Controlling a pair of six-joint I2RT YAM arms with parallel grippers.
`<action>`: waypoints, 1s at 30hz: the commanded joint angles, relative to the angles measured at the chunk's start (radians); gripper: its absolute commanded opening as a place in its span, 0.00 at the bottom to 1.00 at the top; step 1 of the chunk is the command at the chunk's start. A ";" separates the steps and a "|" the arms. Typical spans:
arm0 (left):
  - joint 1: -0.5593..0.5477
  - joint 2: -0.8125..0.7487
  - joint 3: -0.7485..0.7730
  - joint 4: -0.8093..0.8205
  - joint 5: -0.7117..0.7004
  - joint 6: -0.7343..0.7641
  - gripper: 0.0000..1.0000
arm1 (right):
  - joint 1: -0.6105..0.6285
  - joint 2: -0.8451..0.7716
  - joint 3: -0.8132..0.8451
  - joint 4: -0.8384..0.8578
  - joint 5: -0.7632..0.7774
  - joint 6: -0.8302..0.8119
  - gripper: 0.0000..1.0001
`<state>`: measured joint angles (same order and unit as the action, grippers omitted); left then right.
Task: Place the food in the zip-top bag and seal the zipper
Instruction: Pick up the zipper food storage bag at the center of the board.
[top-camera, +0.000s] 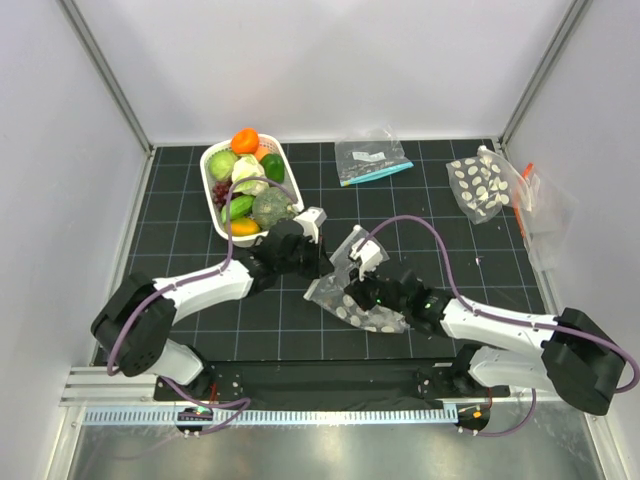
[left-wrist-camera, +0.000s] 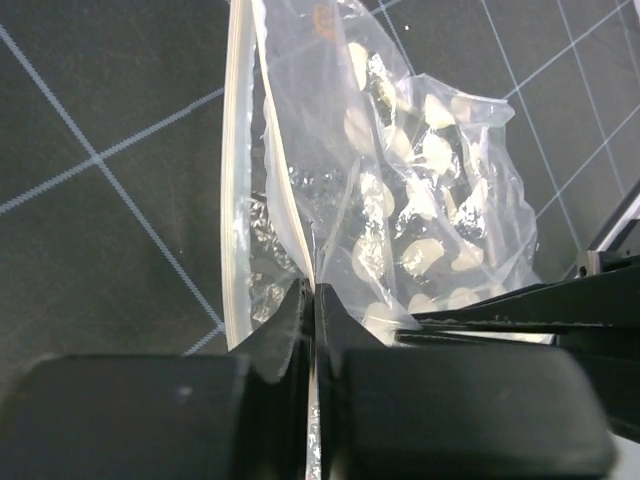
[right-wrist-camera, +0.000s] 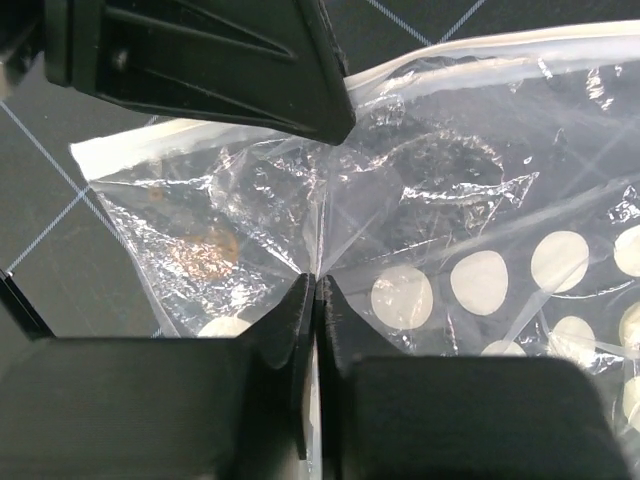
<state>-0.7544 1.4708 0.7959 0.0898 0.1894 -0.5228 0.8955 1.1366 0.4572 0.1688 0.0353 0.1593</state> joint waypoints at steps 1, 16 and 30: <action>-0.003 -0.015 0.032 0.007 -0.024 0.012 0.00 | 0.006 -0.044 -0.008 0.069 0.024 -0.006 0.13; -0.077 -0.276 -0.049 0.034 -0.180 0.098 0.00 | 0.005 -0.218 0.277 -0.417 0.344 0.434 0.69; -0.241 -0.351 0.141 -0.136 -0.501 0.161 0.00 | 0.006 0.018 0.764 -0.684 0.321 0.531 0.74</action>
<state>-0.9775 1.1297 0.8925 -0.0166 -0.2142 -0.4007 0.8959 1.0988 1.1370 -0.4366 0.3302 0.6445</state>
